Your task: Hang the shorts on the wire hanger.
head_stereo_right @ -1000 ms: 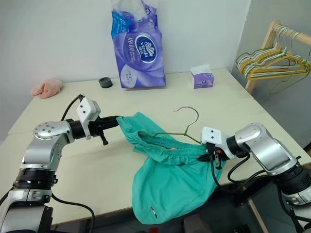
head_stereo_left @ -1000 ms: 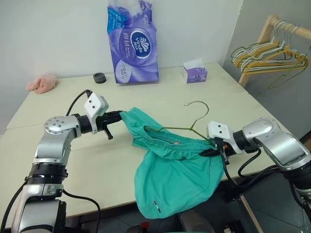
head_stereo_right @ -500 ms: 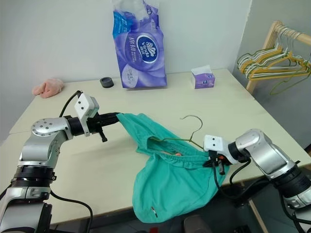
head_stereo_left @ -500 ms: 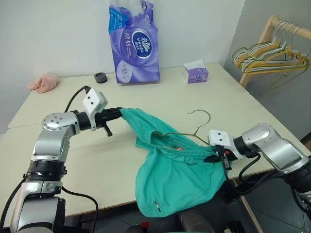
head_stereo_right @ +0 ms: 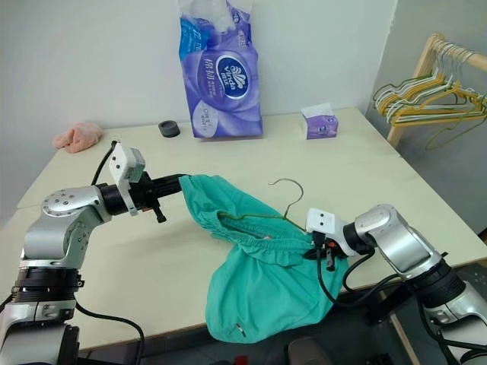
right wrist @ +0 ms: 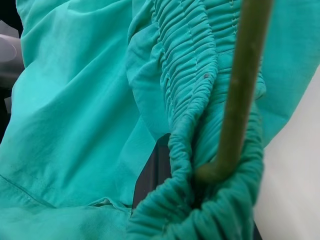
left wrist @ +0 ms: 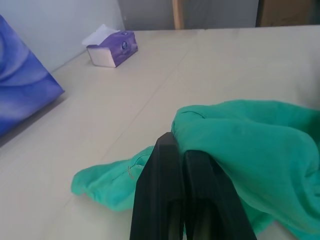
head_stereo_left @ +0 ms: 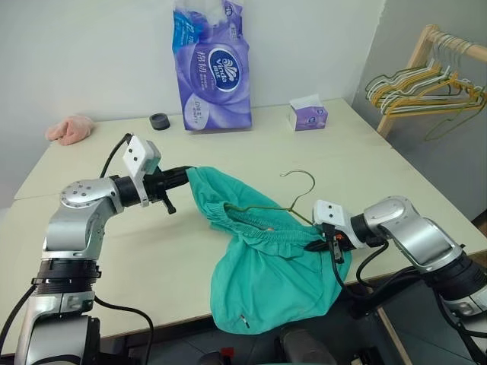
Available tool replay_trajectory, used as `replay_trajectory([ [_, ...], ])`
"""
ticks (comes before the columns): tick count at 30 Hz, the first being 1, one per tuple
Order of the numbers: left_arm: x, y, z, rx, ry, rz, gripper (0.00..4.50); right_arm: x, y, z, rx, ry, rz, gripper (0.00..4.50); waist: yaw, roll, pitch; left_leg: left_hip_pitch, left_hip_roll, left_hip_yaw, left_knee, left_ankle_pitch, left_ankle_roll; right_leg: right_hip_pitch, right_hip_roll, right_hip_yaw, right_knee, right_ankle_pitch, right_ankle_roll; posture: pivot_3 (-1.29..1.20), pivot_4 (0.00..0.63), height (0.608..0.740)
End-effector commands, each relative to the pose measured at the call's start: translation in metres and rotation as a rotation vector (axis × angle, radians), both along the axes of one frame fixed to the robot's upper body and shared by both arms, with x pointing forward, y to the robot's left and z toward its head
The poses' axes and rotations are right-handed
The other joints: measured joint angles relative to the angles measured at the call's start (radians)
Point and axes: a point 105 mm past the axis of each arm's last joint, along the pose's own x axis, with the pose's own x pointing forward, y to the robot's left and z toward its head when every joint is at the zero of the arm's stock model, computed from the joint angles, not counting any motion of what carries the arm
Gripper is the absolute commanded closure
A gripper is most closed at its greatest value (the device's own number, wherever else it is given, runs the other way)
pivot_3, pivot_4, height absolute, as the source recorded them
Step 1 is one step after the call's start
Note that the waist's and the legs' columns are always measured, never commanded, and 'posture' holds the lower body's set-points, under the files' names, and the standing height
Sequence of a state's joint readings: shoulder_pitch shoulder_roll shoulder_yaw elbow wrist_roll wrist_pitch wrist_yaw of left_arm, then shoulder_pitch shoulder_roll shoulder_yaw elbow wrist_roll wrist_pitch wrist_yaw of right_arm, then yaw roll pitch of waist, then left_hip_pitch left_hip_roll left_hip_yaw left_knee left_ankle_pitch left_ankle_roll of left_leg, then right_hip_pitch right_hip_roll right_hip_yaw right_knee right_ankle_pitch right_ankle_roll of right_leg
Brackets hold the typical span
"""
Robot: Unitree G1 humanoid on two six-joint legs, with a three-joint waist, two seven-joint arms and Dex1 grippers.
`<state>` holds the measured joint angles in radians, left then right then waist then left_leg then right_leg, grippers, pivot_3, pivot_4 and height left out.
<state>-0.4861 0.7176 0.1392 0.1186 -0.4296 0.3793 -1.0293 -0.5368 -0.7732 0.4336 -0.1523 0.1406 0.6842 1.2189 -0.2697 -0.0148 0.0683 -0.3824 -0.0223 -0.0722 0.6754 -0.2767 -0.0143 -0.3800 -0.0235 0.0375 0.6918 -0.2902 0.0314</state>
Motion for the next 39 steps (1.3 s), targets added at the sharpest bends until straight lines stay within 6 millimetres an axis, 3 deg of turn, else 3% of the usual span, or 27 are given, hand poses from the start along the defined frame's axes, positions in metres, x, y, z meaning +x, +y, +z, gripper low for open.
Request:
replay_trajectory([
  [1,0.003,0.009,0.030,-0.023,-0.097,0.058,4.48,0.005,0.002,0.010,0.014,-0.040,0.007,4.50,0.000,0.000,0.000,0.000,0.000,0.000,0.000,0.000,0.000,0.000,0.000,0.000,0.000,0.000,0.000,-0.28,0.004,0.740],
  [5,-0.002,0.024,0.006,0.128,-0.050,0.066,4.48,0.006,0.003,0.012,0.021,-0.048,0.009,4.50,-0.002,0.000,0.000,0.000,0.000,0.000,0.000,0.000,0.000,0.000,0.000,0.000,0.000,0.000,0.000,-0.28,0.000,0.740],
  [8,-0.010,0.034,-0.014,0.220,-0.008,0.052,3.88,0.007,0.003,0.013,0.027,-0.054,0.005,4.50,-0.006,0.001,-0.001,0.000,0.000,0.000,0.000,0.000,0.000,0.000,0.000,0.000,0.000,0.000,0.000,-0.28,0.000,0.740],
  [10,-0.009,0.037,-0.016,0.245,-0.020,0.066,3.29,0.006,0.004,0.014,0.031,-0.056,0.003,4.50,-0.005,0.001,-0.001,0.000,0.000,0.000,0.000,0.000,0.000,0.000,0.000,0.000,0.000,0.000,0.000,-0.28,0.000,0.740],
  [14,0.001,0.051,-0.005,0.270,-0.091,0.149,2.05,0.006,0.003,0.015,0.037,-0.057,-0.004,4.50,0.008,0.000,-0.002,0.000,-0.001,0.000,0.001,0.000,0.000,0.000,0.000,0.000,0.000,0.000,0.000,-0.28,0.000,0.740],
  [20,0.011,0.068,0.031,0.178,-0.184,0.238,0.24,0.009,-0.001,0.018,0.066,-0.051,-0.059,4.50,0.015,-0.001,-0.002,0.000,-0.001,0.000,0.001,0.000,0.000,0.000,-0.001,0.000,0.000,0.000,0.000,-0.29,0.000,0.740],
  [21,0.009,0.066,0.034,0.178,-0.187,0.218,0.02,0.011,-0.002,0.021,0.083,-0.049,-0.085,4.50,0.015,-0.001,-0.002,0.000,-0.001,0.000,0.001,0.000,0.000,0.000,-0.001,0.000,0.000,0.000,0.000,-0.29,0.000,0.740],
  [23,0.003,0.063,0.037,0.186,-0.193,0.185,0.02,0.012,-0.005,0.025,0.111,-0.047,-0.124,4.50,0.013,-0.001,-0.002,0.000,-0.001,0.000,0.001,0.000,0.000,0.000,-0.001,0.000,0.000,0.000,0.000,-0.30,0.000,0.740],
  [26,-0.010,0.049,0.039,0.177,-0.163,0.090,0.02,0.013,-0.010,0.031,0.162,-0.034,-0.201,4.50,0.010,-0.001,-0.002,0.000,-0.001,0.000,0.001,0.000,0.000,0.000,-0.001,0.001,0.000,0.000,0.000,-0.31,0.000,0.740],
  [30,-0.037,0.009,0.032,0.111,-0.056,-0.128,0.02,0.011,-0.022,0.036,0.234,-0.019,-0.333,4.50,0.011,-0.001,-0.003,-0.001,-0.001,0.000,0.001,0.000,0.000,0.000,-0.001,0.001,0.000,0.000,0.000,-0.32,0.006,0.740],
  [37,-0.055,-0.051,0.026,-0.013,0.024,-0.362,0.02,0.000,-0.063,0.026,0.227,-0.008,-0.585,4.50,0.016,0.000,-0.003,0.000,-0.001,0.002,0.001,0.000,0.000,0.002,-0.001,0.001,-0.001,0.000,0.000,-0.37,0.024,0.740],
  [39,-0.058,-0.067,0.029,-0.057,0.040,-0.426,0.02,-0.003,-0.082,0.021,0.202,-0.019,-0.691,4.50,0.012,0.000,-0.003,0.000,-0.001,0.002,0.001,0.000,0.000,0.002,0.000,0.001,0.000,0.000,0.001,-0.39,0.028,0.740],
])
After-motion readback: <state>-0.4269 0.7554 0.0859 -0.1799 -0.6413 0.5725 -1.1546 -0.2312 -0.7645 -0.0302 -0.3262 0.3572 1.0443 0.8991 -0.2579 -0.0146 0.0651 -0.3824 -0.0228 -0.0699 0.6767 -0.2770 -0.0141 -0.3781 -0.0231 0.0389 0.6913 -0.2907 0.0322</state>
